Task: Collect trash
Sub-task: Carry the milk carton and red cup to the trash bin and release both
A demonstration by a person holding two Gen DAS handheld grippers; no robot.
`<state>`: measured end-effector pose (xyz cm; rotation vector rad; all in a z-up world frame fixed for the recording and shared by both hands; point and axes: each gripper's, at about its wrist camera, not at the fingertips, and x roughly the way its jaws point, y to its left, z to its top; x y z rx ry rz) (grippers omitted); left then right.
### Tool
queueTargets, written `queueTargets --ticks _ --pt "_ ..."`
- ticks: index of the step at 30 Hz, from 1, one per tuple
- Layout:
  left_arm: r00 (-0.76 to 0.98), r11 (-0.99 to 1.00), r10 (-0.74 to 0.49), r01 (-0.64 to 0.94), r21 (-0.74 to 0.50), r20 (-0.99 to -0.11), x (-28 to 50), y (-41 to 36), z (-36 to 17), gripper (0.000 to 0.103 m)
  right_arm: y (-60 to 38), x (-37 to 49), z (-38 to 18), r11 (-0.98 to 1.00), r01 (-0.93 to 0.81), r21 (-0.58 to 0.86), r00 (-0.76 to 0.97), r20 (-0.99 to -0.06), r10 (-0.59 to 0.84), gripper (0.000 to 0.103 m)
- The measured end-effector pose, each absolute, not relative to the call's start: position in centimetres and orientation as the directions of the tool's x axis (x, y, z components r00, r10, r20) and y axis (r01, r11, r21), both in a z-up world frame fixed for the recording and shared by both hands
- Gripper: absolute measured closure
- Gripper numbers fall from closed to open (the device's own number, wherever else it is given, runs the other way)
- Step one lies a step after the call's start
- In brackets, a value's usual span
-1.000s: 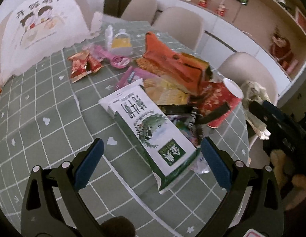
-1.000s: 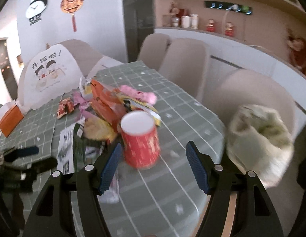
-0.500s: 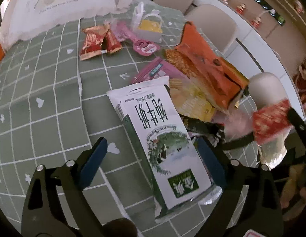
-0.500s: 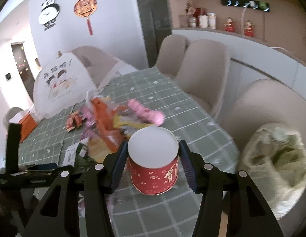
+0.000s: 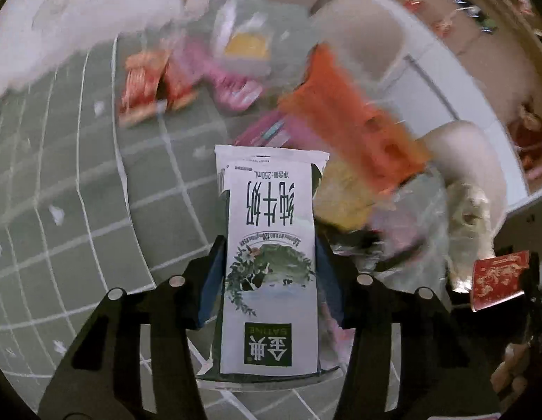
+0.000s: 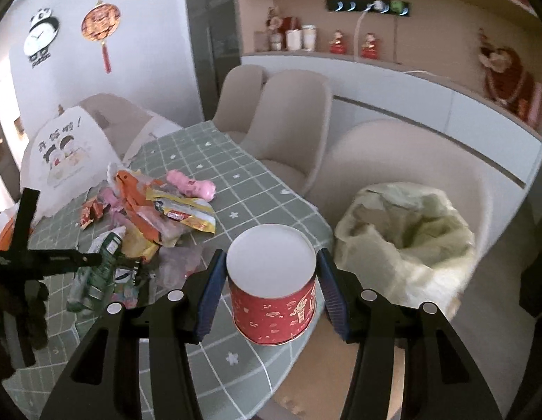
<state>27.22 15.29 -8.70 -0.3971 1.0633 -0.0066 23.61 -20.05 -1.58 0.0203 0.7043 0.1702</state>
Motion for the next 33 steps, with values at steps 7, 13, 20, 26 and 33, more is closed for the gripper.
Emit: queueTargets --ticks 7,13,20,26,33 --pt "0.706 0.947 -0.272 0.074 -0.314 -0.654 25.6 12.0 1.5 0.056 -23.6 20.5 1.7 0.997 -0.057 0.042 0.809 -0.584 0.071 0.053" --pt "0.751 0.895 -0.423 0.260 -0.361 -0.507 26.5 7.3 6.5 0.056 -27.8 19.6 3.6 1.000 0.020 0.013 0.840 -0.542 -0.010 0.053" --pt "0.737 0.834 -0.540 0.406 -0.373 -0.406 30.1 -3.6 8.4 0.056 -34.0 19.6 4.7 0.993 0.113 -0.026 0.857 -0.503 -0.110 0.053" --pt "0.753 0.810 -0.583 0.507 -0.295 -0.306 32.5 -14.8 8.4 0.055 -40.2 20.5 4.5 0.979 0.202 -0.017 0.866 -0.464 -0.187 0.053" --pt "0.755 0.826 -0.562 0.490 -0.279 -0.337 36.6 -23.3 4.9 0.055 -46.1 22.6 2.9 0.969 0.249 0.004 0.854 -0.473 -0.217 0.053"
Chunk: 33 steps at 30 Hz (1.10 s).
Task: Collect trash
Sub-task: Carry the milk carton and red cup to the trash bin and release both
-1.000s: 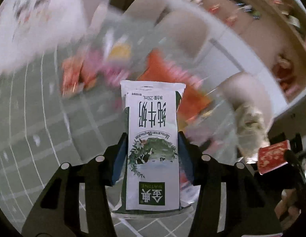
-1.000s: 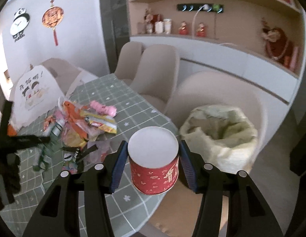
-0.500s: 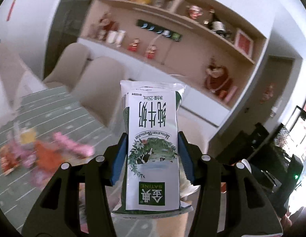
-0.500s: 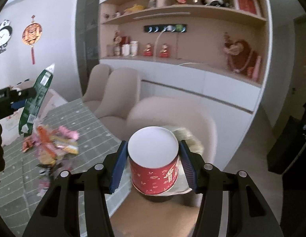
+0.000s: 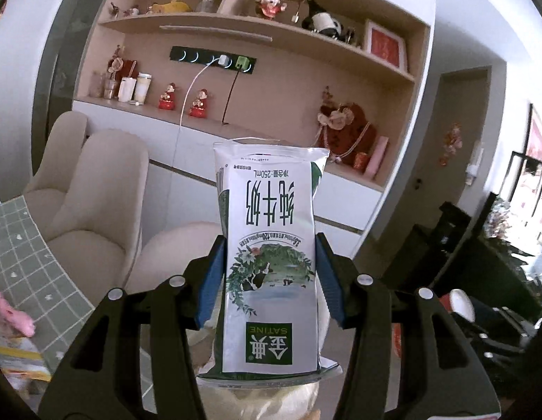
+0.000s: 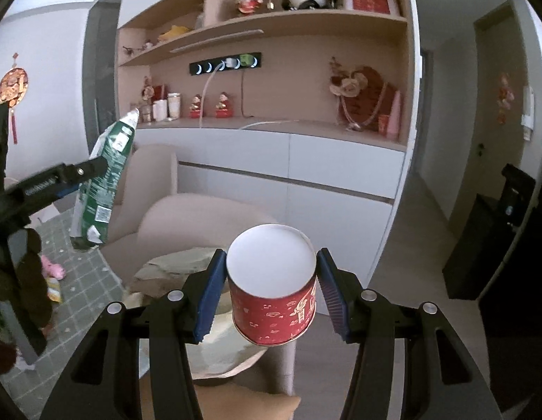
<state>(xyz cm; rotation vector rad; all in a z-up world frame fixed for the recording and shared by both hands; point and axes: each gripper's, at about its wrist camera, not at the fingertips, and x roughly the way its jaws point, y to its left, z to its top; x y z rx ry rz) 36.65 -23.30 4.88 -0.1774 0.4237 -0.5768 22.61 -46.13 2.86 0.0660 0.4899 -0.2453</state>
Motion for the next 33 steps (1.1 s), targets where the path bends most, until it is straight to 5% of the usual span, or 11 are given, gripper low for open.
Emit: queueTargets --ticks 4,8,22,33 --pt "0.766 0.841 -0.540 0.470 -0.269 -0.349 37.8 -25.8 3.0 0.055 -48.3 24.1 1.6 0.966 0.259 0.013 0.843 -0.491 -0.219 0.053" --pt "0.728 0.826 -0.563 0.477 -0.300 -0.391 39.0 -26.9 1.2 0.043 -49.6 25.8 0.5 0.965 0.259 0.035 0.837 -0.507 -0.206 0.053" --pt "0.663 0.914 -0.406 0.307 -0.266 -0.629 37.6 -19.0 -2.4 0.043 -46.1 33.4 -2.0 0.981 0.067 0.182 0.839 -0.542 0.044 0.053" --pt "0.638 0.934 -0.358 0.246 -0.260 -0.682 33.5 -13.1 -3.9 0.040 -41.5 39.1 -4.8 0.973 -0.043 0.225 0.785 -0.595 0.172 0.052"
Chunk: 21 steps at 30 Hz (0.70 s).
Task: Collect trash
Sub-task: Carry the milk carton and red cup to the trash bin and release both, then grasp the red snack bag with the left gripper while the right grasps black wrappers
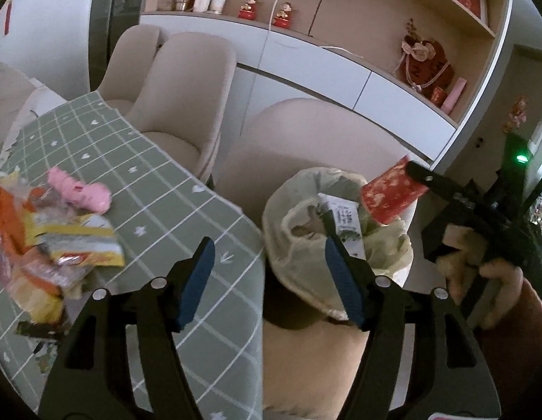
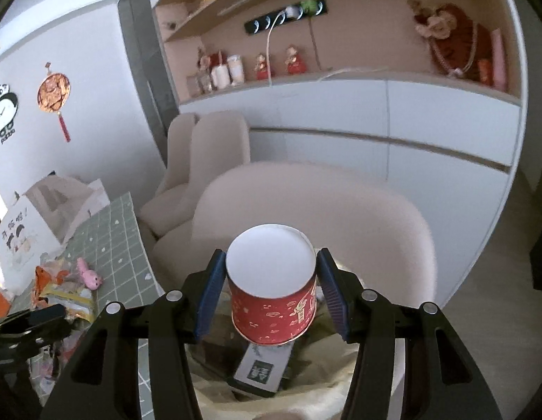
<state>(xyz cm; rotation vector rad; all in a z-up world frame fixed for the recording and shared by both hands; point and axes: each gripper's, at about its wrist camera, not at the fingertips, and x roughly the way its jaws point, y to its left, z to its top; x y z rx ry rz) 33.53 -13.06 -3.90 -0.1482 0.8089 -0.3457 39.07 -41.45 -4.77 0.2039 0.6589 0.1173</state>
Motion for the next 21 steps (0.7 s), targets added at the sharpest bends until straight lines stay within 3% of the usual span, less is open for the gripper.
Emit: queueTargets --ticks 3,21 --pt "0.634 0.932 -0.362 0.236 -0.275 -0.683 33.0 -11.4 -3.9 0.040 -40.7 39.2 -5.4 0.976 -0.025 0.218 0.770 -0.618 0.158 0.045" --pt "0.642 0.934 -0.357 0.235 -0.269 -0.678 26.4 3.5 -4.0 0.039 -30.0 28.0 -3.3 0.996 0.072 0.045 0.726 -0.687 -0.021 0.045"
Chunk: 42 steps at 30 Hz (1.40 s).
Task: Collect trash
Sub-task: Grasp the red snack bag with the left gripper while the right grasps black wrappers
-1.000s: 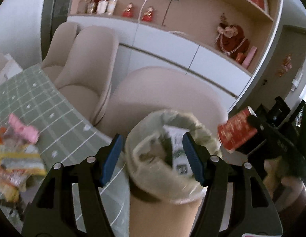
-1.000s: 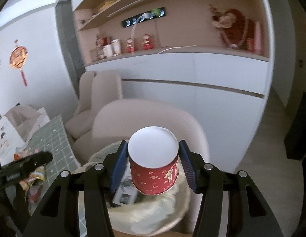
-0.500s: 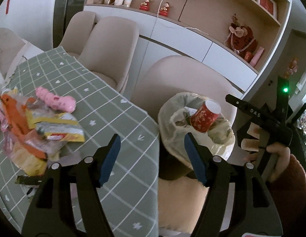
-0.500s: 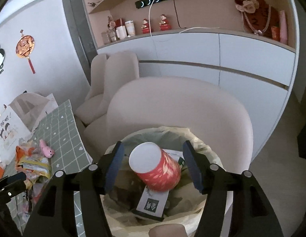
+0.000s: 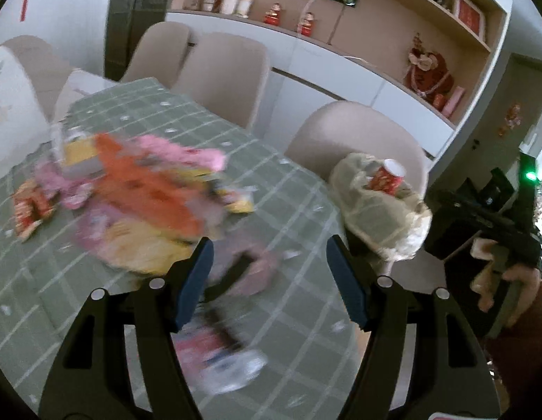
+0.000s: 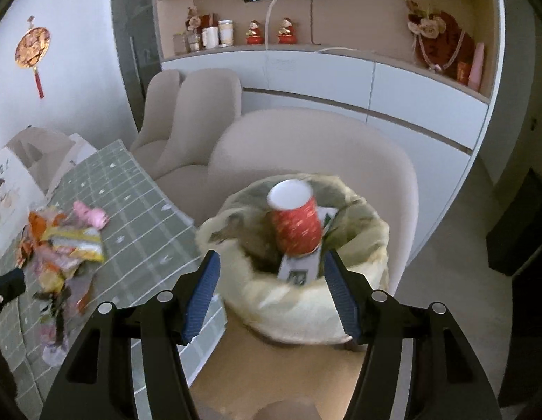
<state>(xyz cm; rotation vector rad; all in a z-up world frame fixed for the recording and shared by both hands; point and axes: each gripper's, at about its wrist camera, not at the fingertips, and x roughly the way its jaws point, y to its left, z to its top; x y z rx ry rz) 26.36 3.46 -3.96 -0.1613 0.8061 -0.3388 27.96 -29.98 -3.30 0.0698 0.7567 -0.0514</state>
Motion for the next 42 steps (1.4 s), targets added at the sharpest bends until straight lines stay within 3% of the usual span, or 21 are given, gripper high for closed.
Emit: queueTargets --ticks 13,21,28,32,37,39,40,42 --pt "0.672 0.977 -0.171 0.024 -0.210 -0.720 23.2 18.9 -6.6 0.039 -14.8 23.4 -6.5 0.989 -0.086 0.124 0.650 -0.745 0.149 0.045" --pt "0.677 0.972 -0.175 0.003 -0.235 -0.715 22.9 22.0 -7.6 0.039 -7.9 23.8 -9.2 0.981 -0.171 0.096 0.588 -0.788 0.180 0.045" --pt "0.724 0.981 -0.144 0.013 -0.196 -0.674 28.2 25.9 -7.5 0.039 -8.1 24.8 -9.1 0.990 -0.131 0.050 0.603 -0.789 0.120 0.045" --pt "0.699 0.958 -0.130 -0.094 -0.271 -0.703 32.9 28.5 -8.8 0.039 -9.1 25.1 -9.8 0.995 -0.087 0.052 0.592 -0.801 0.094 0.045" --pt "0.646 0.949 -0.089 -0.176 -0.261 -0.758 37.0 28.2 -11.3 0.039 -9.6 25.3 -10.7 0.994 -0.070 0.081 0.584 -0.805 0.107 0.045" --pt "0.624 0.948 -0.091 -0.184 -0.259 -0.776 38.0 27.9 -12.1 0.045 -9.3 25.3 -10.7 0.993 -0.087 0.078 0.586 -0.803 0.114 0.045" --pt "0.614 0.949 -0.087 -0.188 -0.253 -0.784 38.1 27.8 -12.3 0.061 -9.1 25.4 -10.6 0.992 -0.097 0.075 0.588 -0.800 0.118 0.045" --pt "0.615 0.943 -0.110 -0.184 -0.278 -0.781 37.8 27.8 -12.2 0.065 -8.7 25.4 -10.4 0.991 -0.112 0.075 0.596 -0.793 0.127 0.045"
